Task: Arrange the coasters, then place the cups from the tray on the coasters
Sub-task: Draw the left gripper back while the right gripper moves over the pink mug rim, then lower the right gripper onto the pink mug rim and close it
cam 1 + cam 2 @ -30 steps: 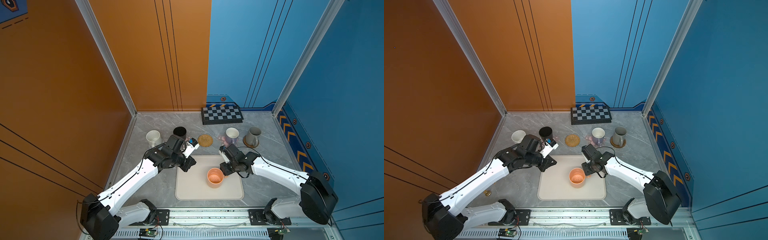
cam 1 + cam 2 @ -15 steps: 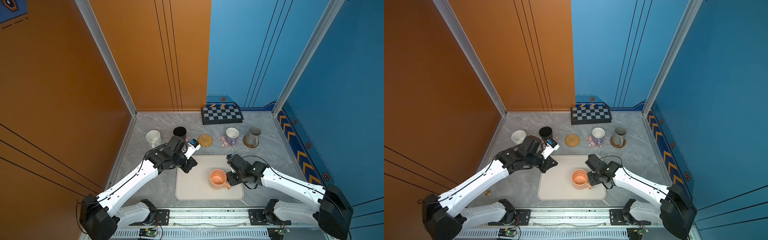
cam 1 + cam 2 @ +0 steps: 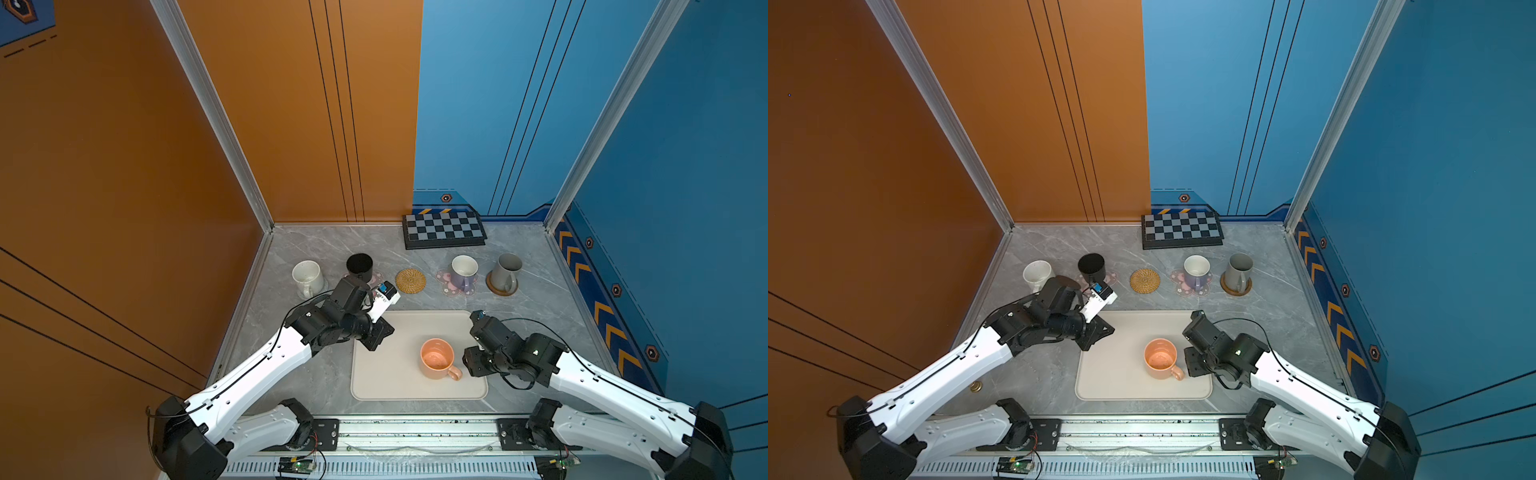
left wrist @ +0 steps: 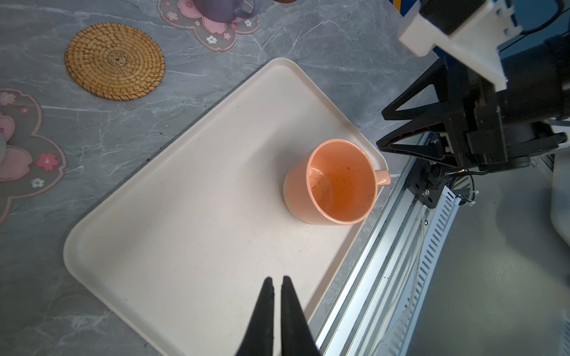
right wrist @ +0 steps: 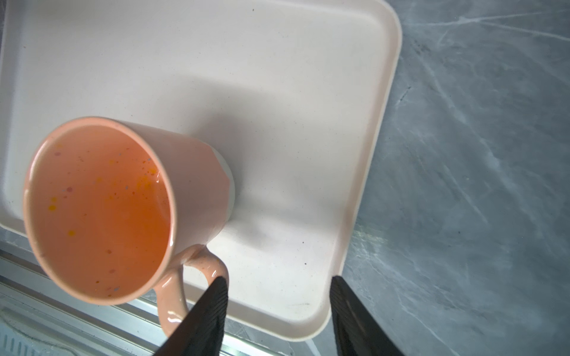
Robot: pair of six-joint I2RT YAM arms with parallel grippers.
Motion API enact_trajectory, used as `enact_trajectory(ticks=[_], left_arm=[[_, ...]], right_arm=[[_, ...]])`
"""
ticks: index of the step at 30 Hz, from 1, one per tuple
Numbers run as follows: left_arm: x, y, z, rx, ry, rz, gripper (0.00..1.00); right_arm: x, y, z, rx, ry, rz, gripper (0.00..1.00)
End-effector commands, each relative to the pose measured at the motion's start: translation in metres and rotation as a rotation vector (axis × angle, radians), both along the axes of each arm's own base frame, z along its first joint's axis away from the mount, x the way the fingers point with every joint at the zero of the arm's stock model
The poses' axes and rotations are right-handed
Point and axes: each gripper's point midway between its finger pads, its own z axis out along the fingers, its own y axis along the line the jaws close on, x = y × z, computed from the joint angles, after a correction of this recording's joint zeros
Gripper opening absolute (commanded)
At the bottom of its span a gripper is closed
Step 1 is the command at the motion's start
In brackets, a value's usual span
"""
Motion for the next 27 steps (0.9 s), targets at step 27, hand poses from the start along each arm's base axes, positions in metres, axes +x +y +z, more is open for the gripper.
enact_trajectory(ticks=[27], left_arm=[[0.016, 0.024, 0.003, 0.036, -0.047, 0.192, 0.28]], right_arm=[[-0.049, 0.042, 0.006, -0.072, 0.006, 0.368, 0.59]])
